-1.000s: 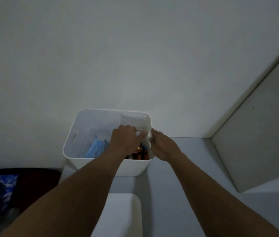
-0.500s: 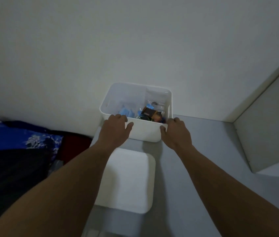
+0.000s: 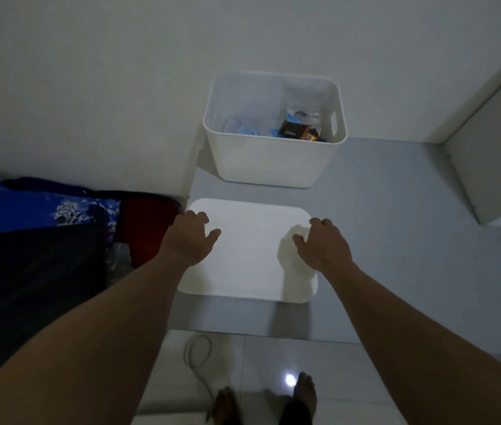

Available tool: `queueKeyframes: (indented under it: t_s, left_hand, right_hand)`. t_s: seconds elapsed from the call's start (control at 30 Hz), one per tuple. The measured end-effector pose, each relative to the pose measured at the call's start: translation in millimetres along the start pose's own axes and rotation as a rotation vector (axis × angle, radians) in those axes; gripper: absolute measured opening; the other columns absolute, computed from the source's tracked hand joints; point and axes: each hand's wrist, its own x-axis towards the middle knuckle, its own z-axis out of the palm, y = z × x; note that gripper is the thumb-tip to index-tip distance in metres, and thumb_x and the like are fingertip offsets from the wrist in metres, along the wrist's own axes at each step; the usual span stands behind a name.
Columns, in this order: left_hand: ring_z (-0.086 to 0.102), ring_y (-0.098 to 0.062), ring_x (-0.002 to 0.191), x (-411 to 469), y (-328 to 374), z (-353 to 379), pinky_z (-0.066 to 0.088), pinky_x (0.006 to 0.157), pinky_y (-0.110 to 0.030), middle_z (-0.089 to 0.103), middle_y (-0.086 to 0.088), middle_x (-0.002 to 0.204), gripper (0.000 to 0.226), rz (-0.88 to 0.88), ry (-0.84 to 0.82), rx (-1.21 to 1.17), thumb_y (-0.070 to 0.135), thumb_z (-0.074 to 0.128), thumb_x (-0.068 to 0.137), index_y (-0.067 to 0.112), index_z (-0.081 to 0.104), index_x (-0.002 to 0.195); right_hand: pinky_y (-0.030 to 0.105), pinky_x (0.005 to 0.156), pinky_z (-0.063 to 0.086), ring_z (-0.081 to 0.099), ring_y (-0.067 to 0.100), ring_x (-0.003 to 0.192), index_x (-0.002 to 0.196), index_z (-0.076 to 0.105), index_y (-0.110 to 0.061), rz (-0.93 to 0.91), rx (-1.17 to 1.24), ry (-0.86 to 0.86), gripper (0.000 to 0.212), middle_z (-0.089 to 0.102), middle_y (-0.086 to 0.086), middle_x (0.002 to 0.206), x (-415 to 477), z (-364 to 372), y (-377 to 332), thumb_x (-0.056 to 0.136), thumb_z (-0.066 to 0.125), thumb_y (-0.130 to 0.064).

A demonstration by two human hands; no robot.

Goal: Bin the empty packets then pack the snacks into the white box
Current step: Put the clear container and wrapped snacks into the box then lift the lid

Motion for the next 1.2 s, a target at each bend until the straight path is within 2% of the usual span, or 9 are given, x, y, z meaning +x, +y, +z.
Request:
queueKeyframes:
  t_s: [0.23,0.37,0.43,0.57,0.63,0.77,0.87,1.07,1.2]
  left_hand:
    - [0.045,-0.033,0.112,-14,-26,22,0.048,0.090,-0.045,0.045,-0.014,0.124,0.063,-0.080,-0.047,0.108,0.046,0.067,0.084,0.014,0.046,0.135]
    - [0.045,-0.040,0.116,-13,-29,28,0.042,0.097,-0.046,0.039,-0.019,0.132,0.084,-0.205,-0.019,-0.064,0.042,0.076,0.078,0.012,0.034,0.144]
    - [0.047,-0.041,0.117,-8,-32,28,0.042,0.100,-0.046,0.042,-0.020,0.132,0.089,-0.304,-0.028,-0.132,0.042,0.080,0.074,0.010,0.034,0.143]
    - [0.058,-0.036,0.109,1,-41,25,0.051,0.094,-0.046,0.060,-0.016,0.122,0.073,-0.398,-0.056,-0.284,0.040,0.086,0.063,0.008,0.058,0.122]
    - [0.063,-0.034,0.104,-1,-43,20,0.053,0.090,-0.044,0.068,-0.014,0.114,0.055,-0.407,-0.054,-0.379,0.028,0.087,0.065,0.005,0.066,0.110]
    - [0.062,-0.032,0.106,-13,-45,8,0.051,0.086,-0.038,0.065,-0.012,0.121,0.054,-0.491,-0.018,-0.572,0.016,0.083,0.070,0.007,0.062,0.119]
    - [0.060,-0.031,0.107,-19,-40,-10,0.049,0.084,-0.037,0.061,-0.010,0.124,0.057,-0.483,0.013,-0.691,0.014,0.080,0.073,0.011,0.057,0.125]
    - [0.061,-0.030,0.107,-25,-13,-75,0.051,0.095,-0.046,0.063,-0.007,0.126,0.064,-0.374,0.034,-0.886,0.018,0.075,0.071,0.019,0.058,0.132]
    - [0.060,-0.027,0.106,-25,8,-124,0.048,0.088,-0.035,0.062,-0.003,0.124,0.058,-0.272,0.069,-0.923,0.011,0.070,0.079,0.018,0.057,0.136]
  right_hand:
    - [0.045,0.098,0.043,0.046,0.037,0.125,0.141,0.035,-0.006,0.176,0.065,-0.092,0.066,0.045,0.017,0.134,-22,46,8,0.092,0.059,-0.043]
    - [0.045,0.100,0.042,0.045,0.039,0.125,0.141,0.037,-0.006,0.249,0.179,-0.054,0.070,0.043,0.018,0.134,-22,55,7,0.087,0.067,-0.040]
    - [0.046,0.102,0.042,0.045,0.039,0.124,0.139,0.040,-0.007,0.320,0.288,-0.068,0.075,0.043,0.017,0.133,-18,57,7,0.081,0.074,-0.039]
    - [0.042,0.094,0.051,0.058,0.034,0.111,0.123,0.059,-0.005,0.362,0.411,-0.042,0.069,0.057,0.014,0.125,-16,58,12,0.067,0.084,-0.037]
    - [0.038,0.090,0.050,0.059,0.033,0.111,0.126,0.058,-0.004,0.372,0.489,-0.021,0.069,0.059,0.013,0.126,-19,56,15,0.068,0.086,-0.028]
    - [0.039,0.089,0.052,0.061,0.031,0.110,0.131,0.056,-0.005,0.360,0.605,-0.006,0.073,0.062,0.012,0.127,-31,47,18,0.067,0.086,-0.022]
    - [0.045,0.092,0.052,0.061,0.030,0.108,0.130,0.053,-0.008,0.349,0.659,0.024,0.074,0.061,0.011,0.126,-39,30,16,0.066,0.087,-0.025]
    - [0.045,0.095,0.051,0.061,0.029,0.110,0.131,0.053,-0.010,0.249,0.712,0.117,0.070,0.060,0.009,0.127,-54,-30,-3,0.071,0.083,-0.030]
    - [0.046,0.093,0.053,0.065,0.027,0.101,0.119,0.065,-0.014,0.142,0.724,0.183,0.047,0.067,0.007,0.116,-57,-79,-15,0.077,0.078,-0.029]
